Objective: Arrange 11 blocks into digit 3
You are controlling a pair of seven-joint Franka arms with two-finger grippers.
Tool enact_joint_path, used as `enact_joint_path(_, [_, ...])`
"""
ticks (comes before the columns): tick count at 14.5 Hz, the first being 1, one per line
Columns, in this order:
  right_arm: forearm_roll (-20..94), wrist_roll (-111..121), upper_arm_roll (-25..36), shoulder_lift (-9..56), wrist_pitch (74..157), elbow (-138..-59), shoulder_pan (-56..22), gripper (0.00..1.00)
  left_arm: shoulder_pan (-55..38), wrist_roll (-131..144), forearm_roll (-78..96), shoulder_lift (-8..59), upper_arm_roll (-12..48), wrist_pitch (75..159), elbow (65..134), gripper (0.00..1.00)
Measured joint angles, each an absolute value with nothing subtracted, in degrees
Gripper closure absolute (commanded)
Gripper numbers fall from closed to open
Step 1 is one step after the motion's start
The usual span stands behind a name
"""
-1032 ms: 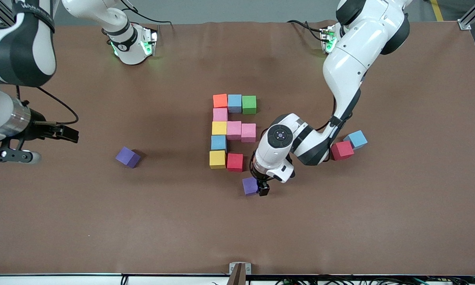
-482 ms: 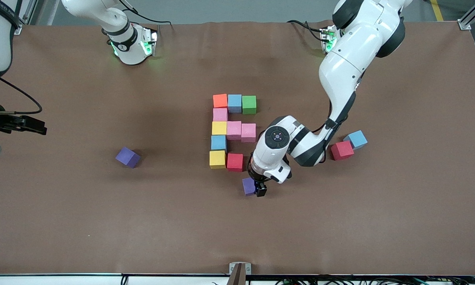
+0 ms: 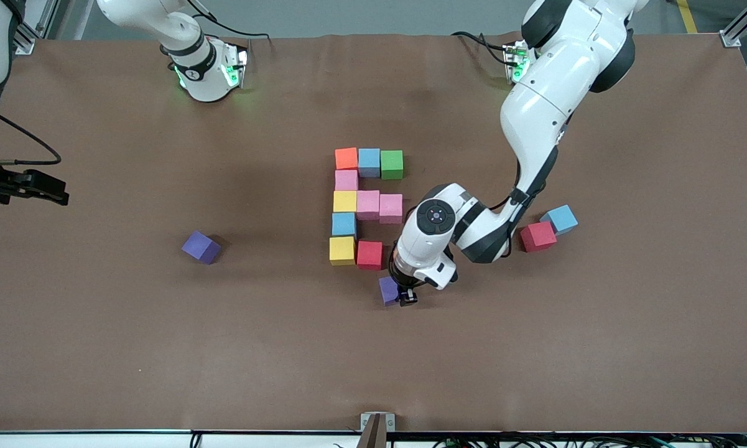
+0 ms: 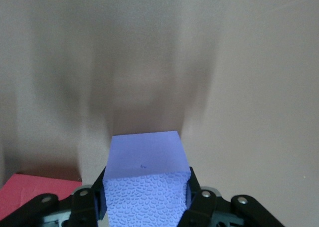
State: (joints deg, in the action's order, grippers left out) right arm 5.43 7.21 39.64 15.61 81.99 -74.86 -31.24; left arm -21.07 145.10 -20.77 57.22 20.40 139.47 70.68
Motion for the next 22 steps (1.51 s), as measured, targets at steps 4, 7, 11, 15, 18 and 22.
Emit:
enact_joint_path(4, [5.49, 7.21, 39.56, 15.61, 79.43, -74.82, -31.12, 0.0, -20.67, 145.05, -20.77, 56.56, 20.39, 139.12, 70.37, 0.82])
enact_joint_path(7, [6.34, 7.23, 35.16, 15.48, 77.56, -74.68, -25.52, 0.0, -20.1, 143.59, -20.77, 55.76, 20.33, 137.88, 70.72, 0.81])
enact_joint_path(11, [6.51, 7.31, 23.1, 15.06, 77.54, -74.38, -11.98, 0.0, -20.37, 138.43, -20.77, 53.42, 20.56, 136.57, 75.38, 0.81])
enact_joint_path(15, [3.72, 7.36, 14.9, 13.53, 78.22, -74.09, -6.23, 0.0, -21.14, 138.15, -20.77, 52.18, 21.59, 136.45, 78.2, 0.81])
enact_joint_path(18, [0.91, 6.92, 9.51, 11.76, 78.33, -74.41, -4.39, 0.0, -21.09, 137.83, -20.77, 51.45, 22.03, 136.31, 79.6, 0.81])
enact_joint_path(22, [0.84, 6.94, 8.74, 7.22, 81.12, -80.11, -3.38, 0.0, -20.44, 136.39, -20.77, 50.1, 22.02, 136.22, 81.37, 0.81])
